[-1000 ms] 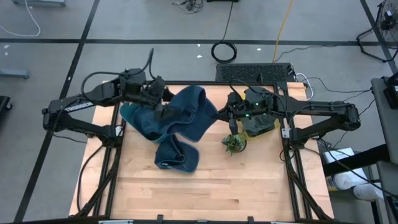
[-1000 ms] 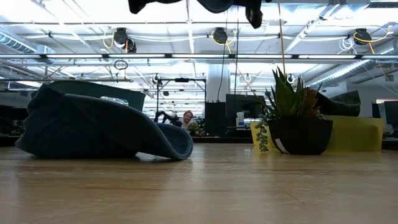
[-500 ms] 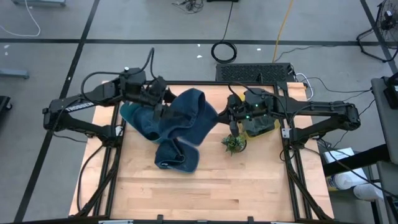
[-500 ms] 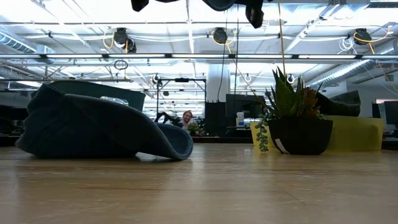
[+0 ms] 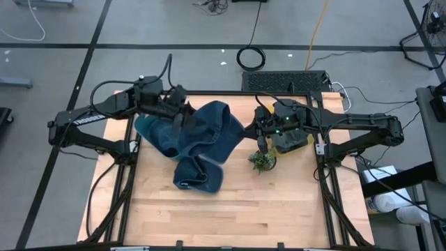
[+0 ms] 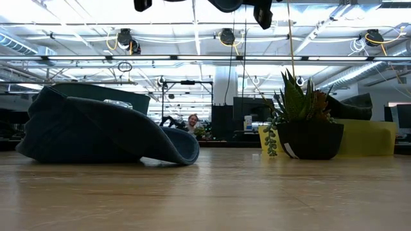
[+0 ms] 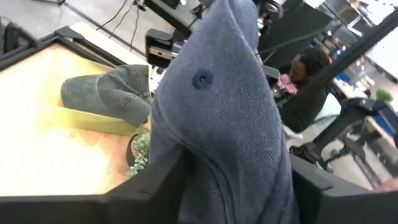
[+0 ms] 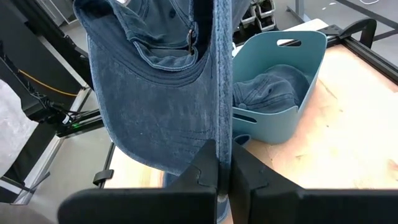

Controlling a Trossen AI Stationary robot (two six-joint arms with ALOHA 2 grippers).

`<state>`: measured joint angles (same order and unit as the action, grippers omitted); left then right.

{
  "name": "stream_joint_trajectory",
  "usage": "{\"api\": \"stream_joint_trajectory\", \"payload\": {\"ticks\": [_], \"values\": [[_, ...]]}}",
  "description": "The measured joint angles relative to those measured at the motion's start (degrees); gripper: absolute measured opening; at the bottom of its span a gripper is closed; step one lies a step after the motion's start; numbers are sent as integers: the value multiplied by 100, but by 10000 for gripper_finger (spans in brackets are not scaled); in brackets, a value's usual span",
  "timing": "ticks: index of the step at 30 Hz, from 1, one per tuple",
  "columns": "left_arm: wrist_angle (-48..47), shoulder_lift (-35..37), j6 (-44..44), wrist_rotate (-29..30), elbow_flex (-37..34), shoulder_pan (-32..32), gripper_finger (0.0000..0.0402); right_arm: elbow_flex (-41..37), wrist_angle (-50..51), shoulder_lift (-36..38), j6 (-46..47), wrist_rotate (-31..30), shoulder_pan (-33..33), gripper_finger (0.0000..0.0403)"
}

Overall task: Pick & Place hat
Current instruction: Put the top blue cap into the blue bin

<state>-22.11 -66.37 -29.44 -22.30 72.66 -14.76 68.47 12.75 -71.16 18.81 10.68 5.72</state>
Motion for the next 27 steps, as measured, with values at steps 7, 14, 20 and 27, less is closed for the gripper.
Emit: {"api": "stream_joint_trajectory", "payload": {"ticks": [7,14,20,27], "values": [[9,0,-559,27,0,-30,98,0,164,0,0,-9,0,0],[7,0,-534,-16,0,-26,10,0,335,0,105,-11,0,0],[5,30,-518,-16,-2,-26,5,0,218,0,136,-15,17,15],[-1154,76,-175,346,848,-22,3,0,475,179,161,-24,237,108]]}}
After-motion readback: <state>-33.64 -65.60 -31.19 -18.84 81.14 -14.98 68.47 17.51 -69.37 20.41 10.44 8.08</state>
